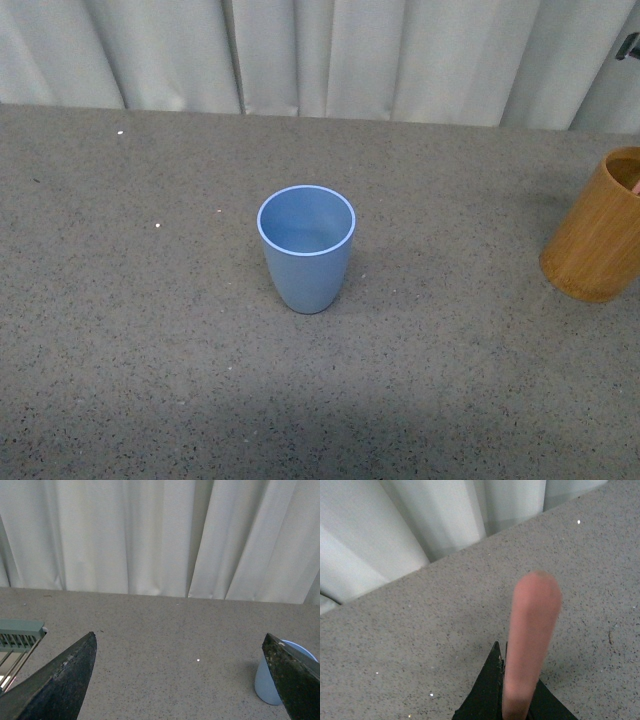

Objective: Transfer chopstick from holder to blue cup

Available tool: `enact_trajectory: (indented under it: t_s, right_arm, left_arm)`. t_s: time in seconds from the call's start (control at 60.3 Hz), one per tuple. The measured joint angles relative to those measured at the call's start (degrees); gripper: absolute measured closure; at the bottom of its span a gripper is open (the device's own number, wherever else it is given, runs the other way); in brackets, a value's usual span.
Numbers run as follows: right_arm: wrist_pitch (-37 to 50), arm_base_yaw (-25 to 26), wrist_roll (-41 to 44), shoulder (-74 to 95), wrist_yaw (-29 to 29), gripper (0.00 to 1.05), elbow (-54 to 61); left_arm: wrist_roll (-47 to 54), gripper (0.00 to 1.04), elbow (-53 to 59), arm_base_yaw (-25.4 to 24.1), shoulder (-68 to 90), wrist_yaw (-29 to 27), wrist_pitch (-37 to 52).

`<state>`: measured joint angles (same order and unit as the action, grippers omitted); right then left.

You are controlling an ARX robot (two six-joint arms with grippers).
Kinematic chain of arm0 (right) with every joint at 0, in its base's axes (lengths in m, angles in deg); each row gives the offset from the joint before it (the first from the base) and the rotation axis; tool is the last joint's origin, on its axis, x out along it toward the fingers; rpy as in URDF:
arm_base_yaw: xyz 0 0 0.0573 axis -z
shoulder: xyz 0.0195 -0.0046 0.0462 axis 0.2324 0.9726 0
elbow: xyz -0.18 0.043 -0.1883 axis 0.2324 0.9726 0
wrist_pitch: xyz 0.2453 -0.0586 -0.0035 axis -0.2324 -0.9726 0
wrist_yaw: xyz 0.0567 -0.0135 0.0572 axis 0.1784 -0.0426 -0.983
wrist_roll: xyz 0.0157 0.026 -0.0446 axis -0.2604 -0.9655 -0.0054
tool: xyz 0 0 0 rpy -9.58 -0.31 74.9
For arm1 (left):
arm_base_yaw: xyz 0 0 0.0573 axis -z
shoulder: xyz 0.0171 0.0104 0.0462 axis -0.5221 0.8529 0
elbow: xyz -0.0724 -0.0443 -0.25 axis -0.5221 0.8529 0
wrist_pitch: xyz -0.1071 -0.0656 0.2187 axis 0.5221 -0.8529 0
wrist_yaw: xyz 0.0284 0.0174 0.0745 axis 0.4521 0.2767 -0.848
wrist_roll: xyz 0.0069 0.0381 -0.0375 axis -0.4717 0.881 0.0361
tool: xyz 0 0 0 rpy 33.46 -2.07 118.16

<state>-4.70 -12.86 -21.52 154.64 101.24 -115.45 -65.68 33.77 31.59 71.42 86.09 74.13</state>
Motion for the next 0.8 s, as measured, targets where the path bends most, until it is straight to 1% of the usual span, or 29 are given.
enact_trajectory:
  t_s: [0.232, 0.498, 0.581, 0.697, 0.796]
  right_arm:
    - [0.52, 0.48, 0.46, -8.2, -0.07, 1.04, 2.47]
    - [0.52, 1.88, 4.61, -20.11, -0.11, 1.04, 3.61]
    - [0.68, 2.05, 4.76, -22.71, -1.11, 1.04, 3.61]
    - [1.42, 1.6, 4.74, -25.2, -1.53, 1.04, 3.39]
    - [2.67, 0.02, 4.46, -26.27, -1.97, 1.04, 2.84]
  left_arm:
    - [0.0, 0.07, 0.0, 0.0, 0.0, 0.0, 0.0]
    - [0.0, 0.07, 0.0, 0.0, 0.0, 0.0, 0.0]
    - [0.0, 0.07, 0.0, 0.0, 0.0, 0.0, 0.0]
    - [0.0, 0.07, 0.0, 0.0, 0.0, 0.0, 0.0]
    - [0.0, 0.07, 0.0, 0.0, 0.0, 0.0, 0.0]
